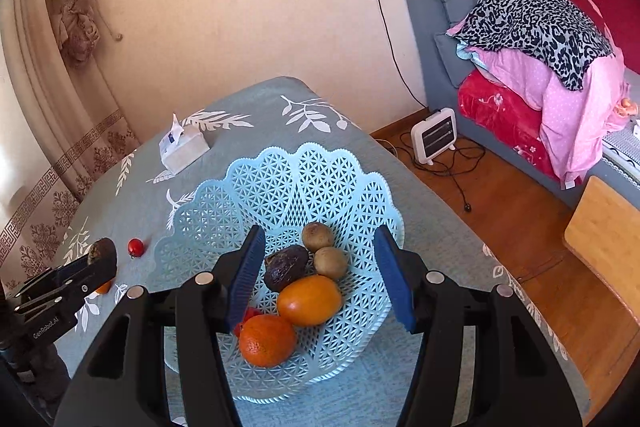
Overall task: Organize fruits
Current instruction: 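Carry both dark brown fruits into the basket and open both tools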
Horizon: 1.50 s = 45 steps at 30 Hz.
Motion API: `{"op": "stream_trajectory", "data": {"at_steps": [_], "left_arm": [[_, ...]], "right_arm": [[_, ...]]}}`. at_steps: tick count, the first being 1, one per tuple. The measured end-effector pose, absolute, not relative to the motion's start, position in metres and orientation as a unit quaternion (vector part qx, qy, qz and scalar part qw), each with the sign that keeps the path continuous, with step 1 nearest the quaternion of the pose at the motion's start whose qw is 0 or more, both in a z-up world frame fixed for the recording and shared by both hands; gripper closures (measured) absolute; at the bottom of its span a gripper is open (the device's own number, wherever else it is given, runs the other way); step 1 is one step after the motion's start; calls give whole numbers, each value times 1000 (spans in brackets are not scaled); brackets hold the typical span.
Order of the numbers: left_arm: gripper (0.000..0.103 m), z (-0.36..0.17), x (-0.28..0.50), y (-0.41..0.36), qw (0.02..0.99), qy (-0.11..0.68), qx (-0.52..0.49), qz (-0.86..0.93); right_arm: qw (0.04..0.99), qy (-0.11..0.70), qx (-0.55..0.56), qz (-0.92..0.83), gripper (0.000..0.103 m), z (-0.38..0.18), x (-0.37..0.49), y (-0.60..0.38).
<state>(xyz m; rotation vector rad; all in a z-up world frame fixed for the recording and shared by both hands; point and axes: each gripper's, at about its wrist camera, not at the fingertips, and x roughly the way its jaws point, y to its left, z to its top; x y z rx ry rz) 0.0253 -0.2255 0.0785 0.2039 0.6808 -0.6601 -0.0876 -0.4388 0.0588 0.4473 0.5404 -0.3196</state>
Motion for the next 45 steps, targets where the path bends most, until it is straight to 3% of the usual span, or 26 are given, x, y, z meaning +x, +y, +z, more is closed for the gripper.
{"op": "stream_trajectory", "data": {"at_steps": [11,12,13,14,25,29,35,37,45], "left_arm": [[63,66,24,-266,865,341,111,-351],[60,65,25,-268,864,342,111,-352],[47,64,25,-269,863,344,111,-353],[41,64,25,-268,864,343,107,-352],[41,66,28,-249,874,342,97,-332],[30,68,30,-238,881,338,94,-317],[26,69,35,-218,890,338,86,-293],[26,70,38,-210,893,338,82,-285],[26,69,51,-174,903,343,67,-249]], "right_arm": [[922,266,232,-160,45,53,-90,-448],[922,266,232,-160,45,53,-90,-448],[922,266,232,-159,45,53,-90,-448],[923,266,231,-158,45,53,-90,-448],[923,268,226,-158,45,53,-88,-443],[924,268,223,-157,45,54,-88,-440],[927,268,210,-155,43,56,-87,-433],[929,266,208,-153,37,58,-87,-431],[933,265,195,-150,37,61,-86,-422]]}}
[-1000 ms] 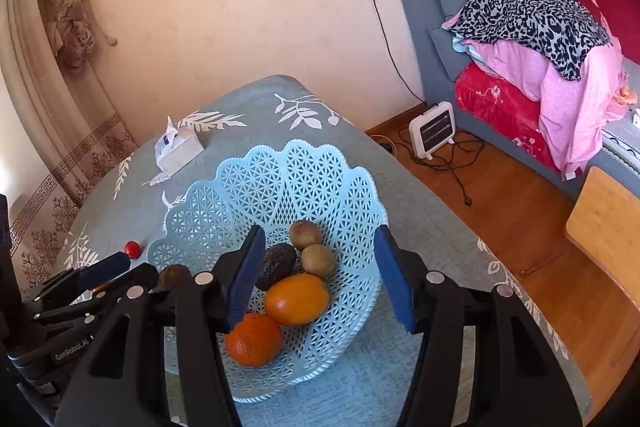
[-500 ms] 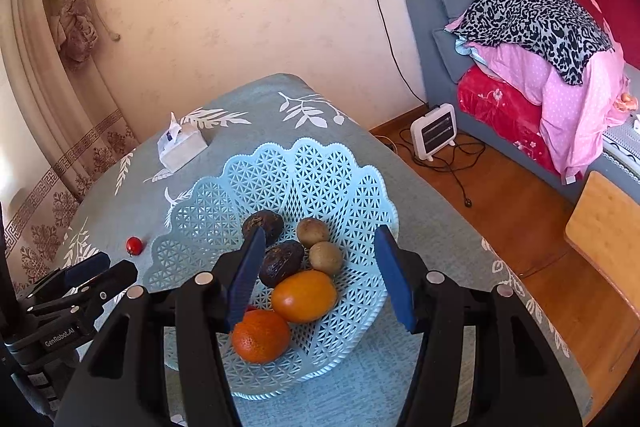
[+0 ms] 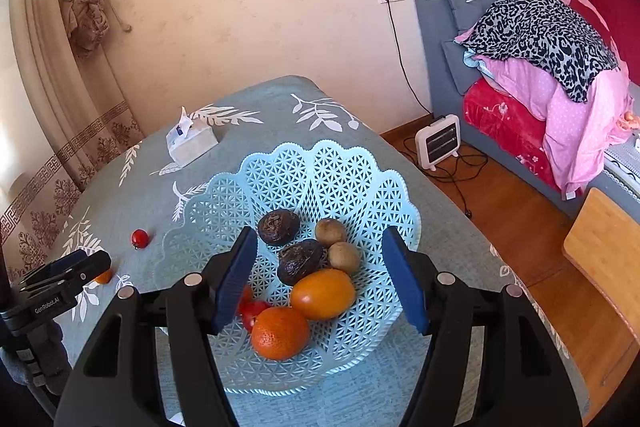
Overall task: Organize fruits
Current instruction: 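Carry both dark brown fruits into the basket and open both tools, then move the left tool back and grasp the loose tangerine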
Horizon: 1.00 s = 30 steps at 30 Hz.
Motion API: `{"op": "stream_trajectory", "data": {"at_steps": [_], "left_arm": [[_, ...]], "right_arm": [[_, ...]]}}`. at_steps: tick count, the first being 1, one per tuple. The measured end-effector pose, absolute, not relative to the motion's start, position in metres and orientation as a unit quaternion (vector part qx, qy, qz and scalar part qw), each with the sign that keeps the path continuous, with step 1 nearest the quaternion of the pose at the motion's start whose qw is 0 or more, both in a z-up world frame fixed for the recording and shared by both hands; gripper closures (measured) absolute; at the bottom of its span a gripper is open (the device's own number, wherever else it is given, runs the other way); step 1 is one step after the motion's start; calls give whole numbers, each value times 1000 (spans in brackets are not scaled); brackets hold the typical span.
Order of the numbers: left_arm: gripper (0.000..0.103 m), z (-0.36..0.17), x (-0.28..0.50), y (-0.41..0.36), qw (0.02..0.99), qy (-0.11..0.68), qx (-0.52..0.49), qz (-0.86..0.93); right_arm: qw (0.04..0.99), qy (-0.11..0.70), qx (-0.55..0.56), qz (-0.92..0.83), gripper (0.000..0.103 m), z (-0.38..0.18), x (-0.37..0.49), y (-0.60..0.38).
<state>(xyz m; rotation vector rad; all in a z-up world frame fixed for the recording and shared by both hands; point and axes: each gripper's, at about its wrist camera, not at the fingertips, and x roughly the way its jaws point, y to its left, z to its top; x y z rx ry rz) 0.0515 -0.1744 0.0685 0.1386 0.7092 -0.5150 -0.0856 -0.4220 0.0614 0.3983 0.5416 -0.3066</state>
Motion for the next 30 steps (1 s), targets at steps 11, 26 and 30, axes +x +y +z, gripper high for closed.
{"op": "stream_trajectory", "data": {"at_steps": [11,26,30], "left_arm": [[26,56,81,-111,916,360,42,-172],[35,19,121,-91,903,404,56,-138],[41,13,130,-92,895,419,49,-144]], "right_arm": [[935,272,180,-137,37,62,-80,-407],[943,275,151,-114,37,68,-67,-379],[945,274,146,-101,37,72,-61,-369]]}}
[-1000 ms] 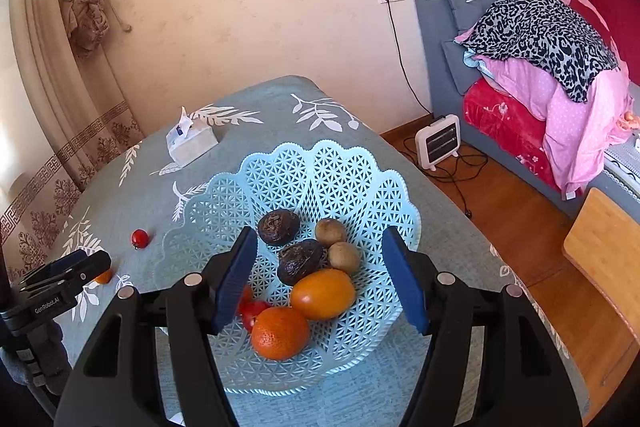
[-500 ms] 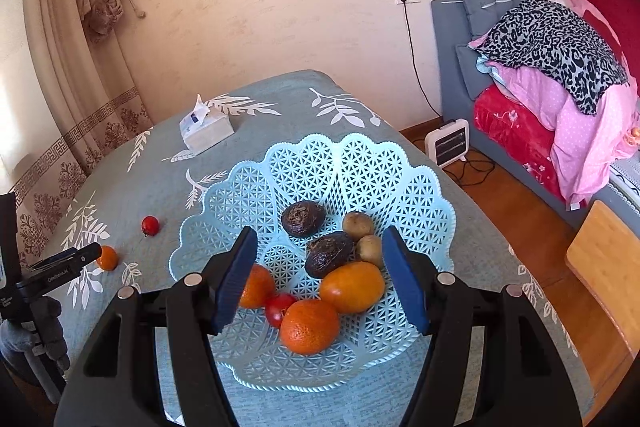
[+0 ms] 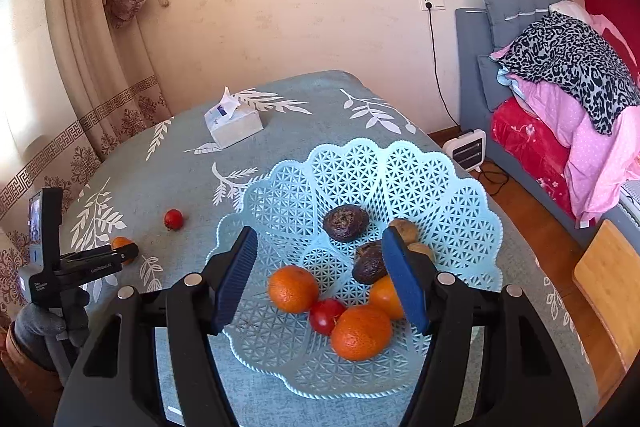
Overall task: Organize fruits
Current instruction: 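Move the left tool back and grasp the loose tangerine, then grasp the red tomato with the right tool while the left tool holds the tangerine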
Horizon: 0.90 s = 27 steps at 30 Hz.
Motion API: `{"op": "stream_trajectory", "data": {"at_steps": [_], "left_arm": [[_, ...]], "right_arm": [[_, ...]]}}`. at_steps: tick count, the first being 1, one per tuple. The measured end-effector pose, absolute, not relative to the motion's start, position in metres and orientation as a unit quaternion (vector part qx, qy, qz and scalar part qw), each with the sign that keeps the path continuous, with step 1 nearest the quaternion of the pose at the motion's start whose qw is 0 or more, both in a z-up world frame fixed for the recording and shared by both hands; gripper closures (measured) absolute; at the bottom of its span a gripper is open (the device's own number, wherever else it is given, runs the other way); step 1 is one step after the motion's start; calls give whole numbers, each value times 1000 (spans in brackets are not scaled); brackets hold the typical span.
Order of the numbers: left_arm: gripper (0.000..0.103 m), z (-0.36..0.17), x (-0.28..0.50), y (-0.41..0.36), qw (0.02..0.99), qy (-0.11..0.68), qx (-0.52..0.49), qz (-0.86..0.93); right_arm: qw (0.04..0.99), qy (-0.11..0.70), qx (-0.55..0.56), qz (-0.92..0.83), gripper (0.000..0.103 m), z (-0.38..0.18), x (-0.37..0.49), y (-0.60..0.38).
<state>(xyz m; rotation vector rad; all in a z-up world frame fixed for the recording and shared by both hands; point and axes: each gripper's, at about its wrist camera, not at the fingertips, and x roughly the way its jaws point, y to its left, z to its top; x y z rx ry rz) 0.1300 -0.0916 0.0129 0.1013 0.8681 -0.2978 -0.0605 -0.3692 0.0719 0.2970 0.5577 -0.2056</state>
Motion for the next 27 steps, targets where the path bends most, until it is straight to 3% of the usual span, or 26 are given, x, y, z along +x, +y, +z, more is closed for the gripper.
{"op": "stream_trajectory", "data": {"at_steps": [3,7,16,27], "left_arm": [[45,11,133,-91,894,421,46,-146],[61,13,130,-91,893,417,39,-167],[61,23,118,-77,907,391,24,-155],[61,46,89,-52,941,324,15,-94]], "right_arm": [[948,271,141,-88,37,77,-54,-359],[953,264,134,-66,37,86,-42,-342],[959,265,101,-14,37,98,-7,-293],[935,343,78,48,36,66,71,-236]]}}
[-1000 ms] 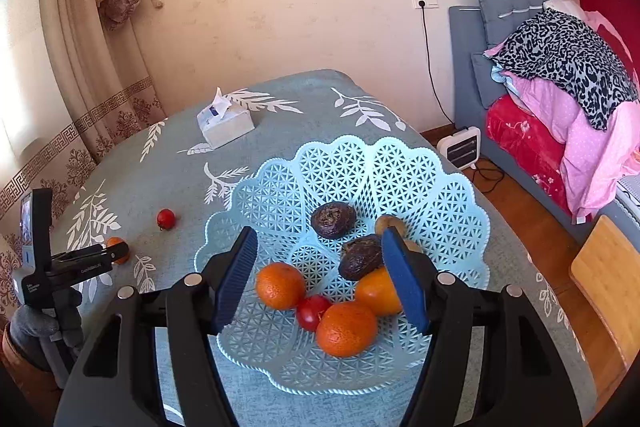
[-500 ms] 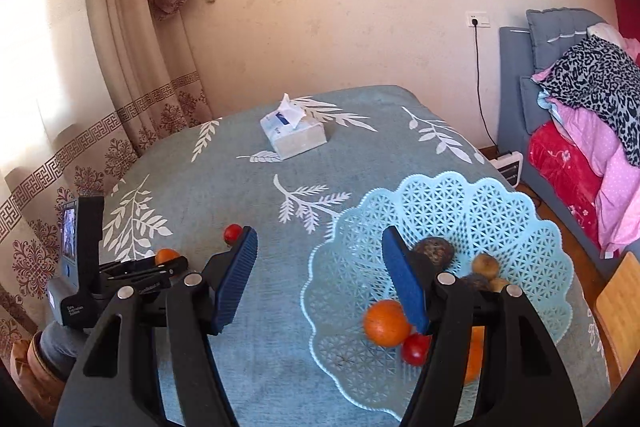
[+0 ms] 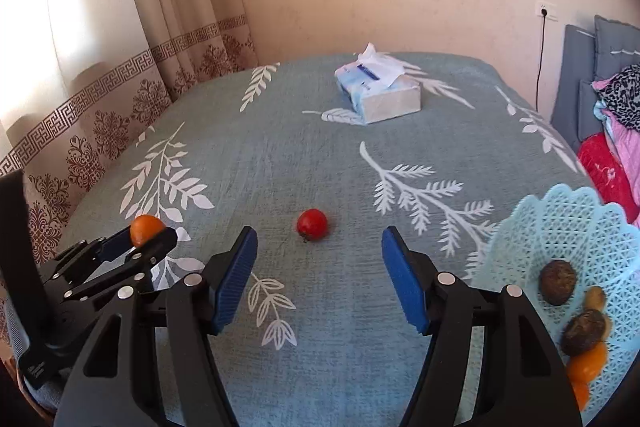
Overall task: Organize fruits
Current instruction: 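Grasp the red tomato with the right tool while the left tool holds the tangerine, then carry the tomato and tangerine into the basket and open both tools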
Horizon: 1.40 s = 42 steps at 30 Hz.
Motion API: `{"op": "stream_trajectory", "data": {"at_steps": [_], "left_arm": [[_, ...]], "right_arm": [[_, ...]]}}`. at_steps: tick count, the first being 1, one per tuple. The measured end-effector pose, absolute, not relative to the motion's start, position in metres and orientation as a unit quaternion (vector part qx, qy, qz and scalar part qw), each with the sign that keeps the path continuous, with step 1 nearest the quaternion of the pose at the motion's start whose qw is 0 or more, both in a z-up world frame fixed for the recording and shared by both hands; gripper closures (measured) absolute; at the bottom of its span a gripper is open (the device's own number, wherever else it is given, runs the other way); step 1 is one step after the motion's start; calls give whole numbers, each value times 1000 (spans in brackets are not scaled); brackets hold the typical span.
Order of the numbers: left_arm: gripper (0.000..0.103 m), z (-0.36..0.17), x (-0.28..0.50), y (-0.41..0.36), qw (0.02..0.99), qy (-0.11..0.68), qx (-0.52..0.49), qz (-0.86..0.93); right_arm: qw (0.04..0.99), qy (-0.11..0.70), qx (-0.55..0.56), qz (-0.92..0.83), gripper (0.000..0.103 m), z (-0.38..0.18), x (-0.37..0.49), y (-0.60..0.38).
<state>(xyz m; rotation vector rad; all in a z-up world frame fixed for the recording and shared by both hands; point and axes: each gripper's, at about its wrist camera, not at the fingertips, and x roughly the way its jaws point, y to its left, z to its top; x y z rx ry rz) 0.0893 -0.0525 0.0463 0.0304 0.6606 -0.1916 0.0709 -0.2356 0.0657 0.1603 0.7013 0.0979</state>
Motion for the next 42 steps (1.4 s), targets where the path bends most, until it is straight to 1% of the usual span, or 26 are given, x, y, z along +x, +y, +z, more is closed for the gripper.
{"op": "stream_trajectory", "data": {"at_steps": [5,8,13,14,17,21,22,31,42], "left_arm": [[61,47,85,-43,945,317,2,-80],[61,47,85,-39,945,318,-5,-75],[61,44,85,-40,944,322,-8,-75],[61,44,86,-39,943,323,-10,-75],[61,44,86,-38,943,323,-13,-74],[61,44,85,-39,943,323,-12,-76],[61,44,85,-39,943,323,-12,-76],[61,44,80,-47,944,319,-1,-86],[61,45,73,-57,943,315,9,-103]], "right_arm": [[923,378,60,48,37,39,106,-219],[918,391,47,50,39,26,123,-211],[909,411,44,43,53,11,144,-210],[908,414,45,41,54,10,148,-210],[909,413,42,36,61,10,154,-210],[908,417,30,24,74,10,158,-210],[908,418,29,25,75,10,157,-210],[910,413,14,32,76,13,131,-208],[922,384,38,35,75,40,90,-220]]}}
